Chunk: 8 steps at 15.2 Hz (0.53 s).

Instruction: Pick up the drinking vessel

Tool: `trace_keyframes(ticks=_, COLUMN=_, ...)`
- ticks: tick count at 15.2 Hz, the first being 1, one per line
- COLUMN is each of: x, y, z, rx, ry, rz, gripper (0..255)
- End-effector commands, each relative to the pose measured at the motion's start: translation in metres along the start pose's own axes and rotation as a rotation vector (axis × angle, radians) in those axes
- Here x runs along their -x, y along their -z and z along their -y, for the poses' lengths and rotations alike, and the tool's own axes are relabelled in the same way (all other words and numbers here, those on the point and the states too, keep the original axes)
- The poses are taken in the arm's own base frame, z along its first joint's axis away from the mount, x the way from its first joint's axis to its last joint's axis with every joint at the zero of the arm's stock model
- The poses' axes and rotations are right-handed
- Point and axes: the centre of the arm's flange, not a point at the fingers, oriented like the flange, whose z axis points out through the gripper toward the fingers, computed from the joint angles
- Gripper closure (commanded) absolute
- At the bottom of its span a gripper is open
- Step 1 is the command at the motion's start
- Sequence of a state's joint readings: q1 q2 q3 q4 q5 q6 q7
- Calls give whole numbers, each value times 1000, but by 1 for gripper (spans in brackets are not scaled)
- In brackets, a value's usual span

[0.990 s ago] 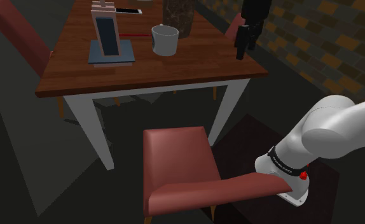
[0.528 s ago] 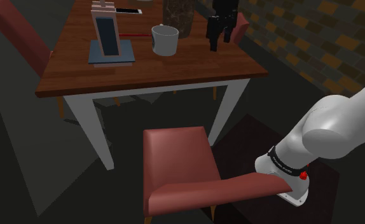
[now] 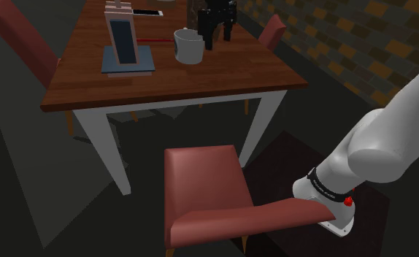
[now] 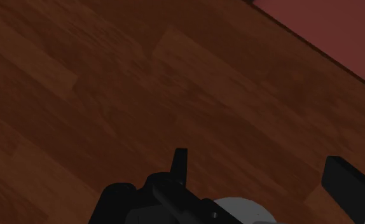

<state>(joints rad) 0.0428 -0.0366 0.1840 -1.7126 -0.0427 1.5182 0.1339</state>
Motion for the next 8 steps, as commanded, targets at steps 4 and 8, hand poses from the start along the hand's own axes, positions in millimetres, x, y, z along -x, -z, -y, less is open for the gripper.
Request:
trace_keyframes(ticks=4, x=-57, y=14, z=25, rx=0, ry=3, rz=-8, gripper=0)
trace_keyframes(ticks=8, x=-103, y=25, z=47, rx=0, ry=5, rz=-13, gripper=0)
